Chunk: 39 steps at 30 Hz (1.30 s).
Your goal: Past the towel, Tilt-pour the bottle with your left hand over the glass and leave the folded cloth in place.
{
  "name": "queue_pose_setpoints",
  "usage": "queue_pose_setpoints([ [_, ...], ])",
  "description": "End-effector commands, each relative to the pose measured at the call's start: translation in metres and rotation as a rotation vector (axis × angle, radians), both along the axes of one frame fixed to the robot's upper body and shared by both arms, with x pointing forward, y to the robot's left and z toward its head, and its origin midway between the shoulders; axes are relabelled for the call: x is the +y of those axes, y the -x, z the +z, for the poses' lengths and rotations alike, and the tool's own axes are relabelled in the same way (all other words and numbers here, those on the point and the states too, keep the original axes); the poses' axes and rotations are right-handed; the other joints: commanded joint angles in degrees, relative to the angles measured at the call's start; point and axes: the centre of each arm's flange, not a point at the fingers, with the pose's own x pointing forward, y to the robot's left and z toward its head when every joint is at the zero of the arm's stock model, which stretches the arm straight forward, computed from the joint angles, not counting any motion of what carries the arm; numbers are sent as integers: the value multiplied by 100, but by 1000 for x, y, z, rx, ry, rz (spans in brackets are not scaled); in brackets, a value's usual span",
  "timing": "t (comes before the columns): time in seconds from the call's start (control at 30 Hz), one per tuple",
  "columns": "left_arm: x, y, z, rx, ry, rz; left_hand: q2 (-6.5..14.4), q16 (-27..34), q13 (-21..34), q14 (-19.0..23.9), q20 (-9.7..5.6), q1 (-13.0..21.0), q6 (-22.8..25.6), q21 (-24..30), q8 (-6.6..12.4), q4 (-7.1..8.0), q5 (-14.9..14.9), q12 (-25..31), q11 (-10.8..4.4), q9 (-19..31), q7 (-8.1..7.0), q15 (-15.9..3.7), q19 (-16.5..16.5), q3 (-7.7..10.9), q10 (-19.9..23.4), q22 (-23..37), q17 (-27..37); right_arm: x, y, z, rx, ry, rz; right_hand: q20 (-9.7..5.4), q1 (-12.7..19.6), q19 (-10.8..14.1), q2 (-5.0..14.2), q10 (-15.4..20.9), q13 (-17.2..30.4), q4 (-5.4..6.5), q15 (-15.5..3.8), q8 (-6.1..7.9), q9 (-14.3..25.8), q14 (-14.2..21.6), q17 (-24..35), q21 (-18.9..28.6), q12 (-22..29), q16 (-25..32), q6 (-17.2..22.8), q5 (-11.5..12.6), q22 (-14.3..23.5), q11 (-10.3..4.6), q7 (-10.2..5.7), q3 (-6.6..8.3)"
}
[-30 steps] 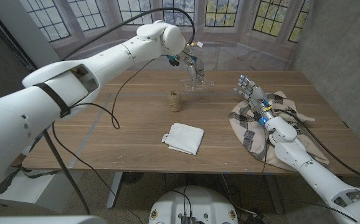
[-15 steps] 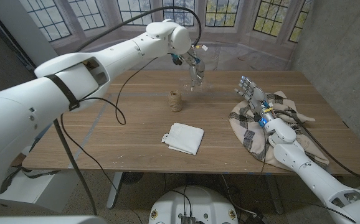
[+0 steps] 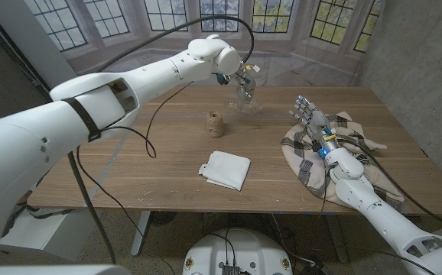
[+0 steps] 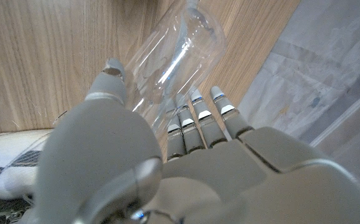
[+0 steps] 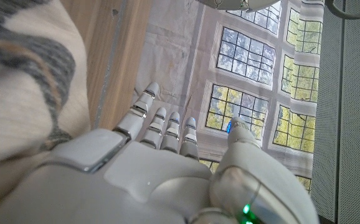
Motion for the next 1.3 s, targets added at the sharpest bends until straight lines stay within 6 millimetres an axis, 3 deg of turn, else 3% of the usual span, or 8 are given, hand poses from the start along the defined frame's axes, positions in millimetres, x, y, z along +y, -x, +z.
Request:
queue_pose_setpoints([
  [0.03, -15, -2, -14, -89, -92, -20, 339, 29, 32, 63, -24, -59, 482, 14, 34, 44, 36, 43, -23, 27, -15, 6, 33, 106, 63, 24, 29, -1, 0, -7, -1, -22, -3, -20, 67, 43, -20, 23, 11, -13, -22, 0, -5, 46, 18, -16, 21, 25, 43, 44, 23, -5, 26, 8],
  [0.43, -28, -1, -23, -136, -207, 5, 351, 10, 60, 22, -31, -77, 458, 2, 30, 36, 40, 23, -6, 32, -13, 29, -5, 123, 21, 24, 55, 0, 1, -17, -10, -61, 0, -25, 70, 81, -22, 32, 11, -14, -24, -1, -4, 48, 18, -7, 23, 24, 44, 45, 23, -5, 29, 8],
  [1.3, -31, -12, -12, -130, -408, 86, 383, -41, 122, -131, -126, -130, 422, -34, 16, 30, 47, 0, -29, 27, -50, -10, -123, 144, -3, 26, 121, 5, -1, -12, -20, -63, 0, -32, 74, 93, -28, 43, 11, -14, -27, -2, -4, 66, 19, -16, 24, 28, 46, 45, 24, -18, 31, 5],
])
